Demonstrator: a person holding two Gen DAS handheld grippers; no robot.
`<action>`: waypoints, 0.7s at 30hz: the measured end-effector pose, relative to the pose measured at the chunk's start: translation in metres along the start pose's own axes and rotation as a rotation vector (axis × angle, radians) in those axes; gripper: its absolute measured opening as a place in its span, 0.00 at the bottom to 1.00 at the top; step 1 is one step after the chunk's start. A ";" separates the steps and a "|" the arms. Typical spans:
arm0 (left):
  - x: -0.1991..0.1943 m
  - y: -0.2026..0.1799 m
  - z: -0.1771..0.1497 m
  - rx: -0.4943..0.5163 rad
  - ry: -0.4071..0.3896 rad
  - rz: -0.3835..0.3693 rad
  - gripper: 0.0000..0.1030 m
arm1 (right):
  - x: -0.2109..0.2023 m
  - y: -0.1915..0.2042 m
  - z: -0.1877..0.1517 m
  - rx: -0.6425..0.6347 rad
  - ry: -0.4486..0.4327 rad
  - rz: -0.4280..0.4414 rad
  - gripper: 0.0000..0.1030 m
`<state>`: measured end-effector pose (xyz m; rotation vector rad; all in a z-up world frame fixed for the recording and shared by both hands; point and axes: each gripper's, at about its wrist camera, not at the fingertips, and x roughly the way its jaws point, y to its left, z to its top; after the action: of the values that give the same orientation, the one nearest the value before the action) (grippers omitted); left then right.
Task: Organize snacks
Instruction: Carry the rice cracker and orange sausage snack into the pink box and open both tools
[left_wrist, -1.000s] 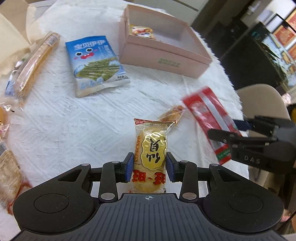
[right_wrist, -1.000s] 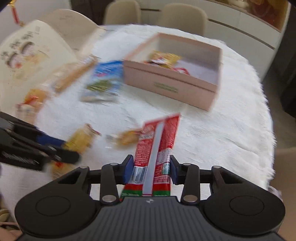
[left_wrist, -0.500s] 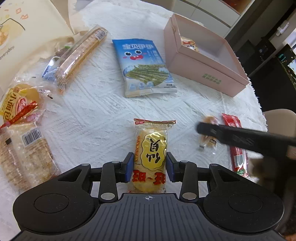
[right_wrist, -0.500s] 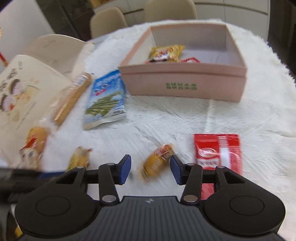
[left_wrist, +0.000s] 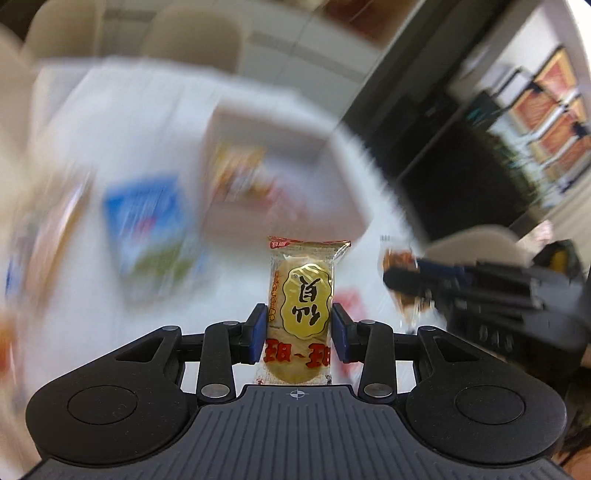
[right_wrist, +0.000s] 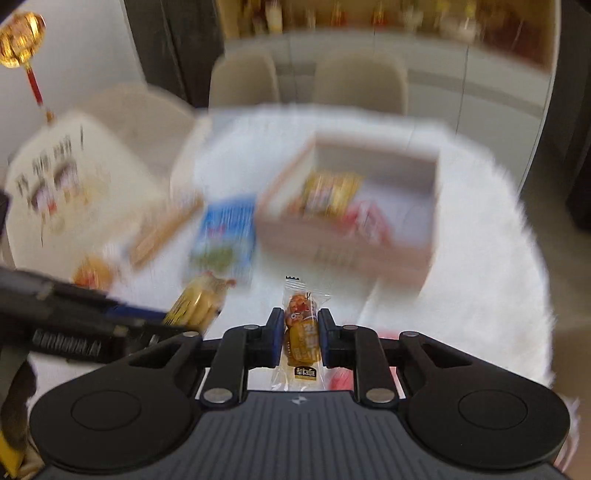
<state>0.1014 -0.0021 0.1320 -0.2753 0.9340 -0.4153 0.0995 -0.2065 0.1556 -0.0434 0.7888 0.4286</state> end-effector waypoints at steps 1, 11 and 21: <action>-0.002 -0.004 0.019 0.017 -0.030 -0.013 0.40 | -0.007 -0.005 0.012 0.001 -0.041 -0.004 0.18; 0.118 -0.003 0.171 -0.017 0.021 0.031 0.43 | 0.060 -0.066 0.086 0.080 -0.080 -0.039 0.24; 0.102 0.033 0.111 -0.059 0.052 0.034 0.43 | 0.092 -0.081 0.026 0.071 0.044 -0.095 0.41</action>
<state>0.2533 -0.0140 0.1082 -0.3032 1.0016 -0.3658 0.2057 -0.2427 0.1005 -0.0246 0.8415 0.3102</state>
